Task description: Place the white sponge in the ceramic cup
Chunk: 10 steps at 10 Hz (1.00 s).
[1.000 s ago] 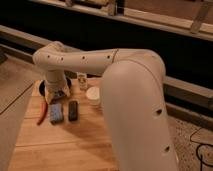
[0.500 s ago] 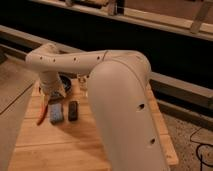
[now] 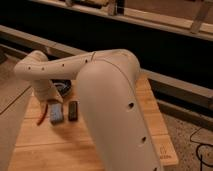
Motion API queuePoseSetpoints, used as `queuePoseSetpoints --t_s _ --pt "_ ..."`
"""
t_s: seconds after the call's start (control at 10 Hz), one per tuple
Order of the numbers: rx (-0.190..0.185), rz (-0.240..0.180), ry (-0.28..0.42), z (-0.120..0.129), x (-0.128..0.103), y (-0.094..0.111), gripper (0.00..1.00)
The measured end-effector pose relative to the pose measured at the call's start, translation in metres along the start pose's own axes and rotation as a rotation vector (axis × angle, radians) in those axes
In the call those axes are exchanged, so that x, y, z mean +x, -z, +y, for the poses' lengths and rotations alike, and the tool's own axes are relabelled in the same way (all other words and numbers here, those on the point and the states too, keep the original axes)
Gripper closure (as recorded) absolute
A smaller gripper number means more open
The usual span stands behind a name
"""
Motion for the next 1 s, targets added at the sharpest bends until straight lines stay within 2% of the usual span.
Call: queuePoseSetpoints --t_s 0.2,0.5,0.7,1.0 --pt "0.006 0.006 -0.023 0.005 0.001 -0.008 0.35" --pt "0.042 0.008 -0.145 -0.020 -0.002 -0.023 0.35" --pt "0.060 0.024 -0.212 -0.039 -0.002 -0.032 0.35" --pt "0.066 0.039 -0.227 -0.038 -0.010 -0.038 0.35"
